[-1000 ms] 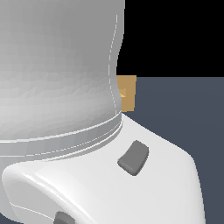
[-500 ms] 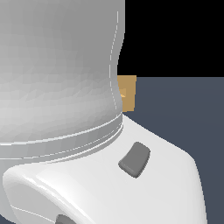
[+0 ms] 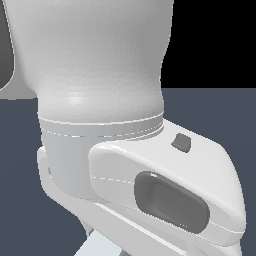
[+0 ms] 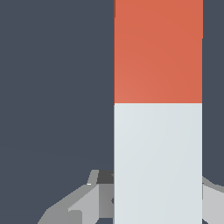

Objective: Insert the peg into the horizontal hole in a box.

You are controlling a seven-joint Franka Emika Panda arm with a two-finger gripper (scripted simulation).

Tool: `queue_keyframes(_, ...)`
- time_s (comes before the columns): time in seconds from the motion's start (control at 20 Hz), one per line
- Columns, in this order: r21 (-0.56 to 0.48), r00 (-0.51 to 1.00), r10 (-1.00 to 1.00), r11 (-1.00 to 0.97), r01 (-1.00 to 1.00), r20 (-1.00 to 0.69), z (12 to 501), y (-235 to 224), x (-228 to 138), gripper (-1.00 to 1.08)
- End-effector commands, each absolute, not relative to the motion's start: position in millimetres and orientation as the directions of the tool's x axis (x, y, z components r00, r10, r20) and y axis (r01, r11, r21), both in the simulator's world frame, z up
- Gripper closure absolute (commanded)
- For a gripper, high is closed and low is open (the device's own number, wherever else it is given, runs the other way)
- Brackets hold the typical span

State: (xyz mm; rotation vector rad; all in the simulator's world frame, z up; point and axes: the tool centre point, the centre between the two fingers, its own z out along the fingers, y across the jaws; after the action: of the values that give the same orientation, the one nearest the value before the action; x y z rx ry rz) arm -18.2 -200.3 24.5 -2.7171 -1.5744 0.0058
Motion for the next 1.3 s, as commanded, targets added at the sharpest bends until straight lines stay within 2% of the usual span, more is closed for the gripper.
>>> queue_keyframes(0.0, 0.001, 0.457, 0.889, -0.457, 0.889, -0.002, 31.4, -181.5, -3.2, 1.08)
queue_keyframes(0.25, 0.001, 0.333, 0.943, -0.333, 0.943, -0.003, 46.8, -123.5, 32.7, 1.08)
queue_keyframes(0.6, 0.001, 0.079, 0.997, -0.079, 0.997, -0.003, 75.9, 0.0, 78.3, 1.08)
queue_keyframes(0.95, 0.001, -0.124, 0.992, 0.124, 0.992, -0.002, 97.7, 101.2, 90.1, 1.08)
queue_keyframes(1.25, 0.0, -0.21, 0.978, 0.21, 0.978, 0.0, 106.8, 145.2, 88.3, 1.08)
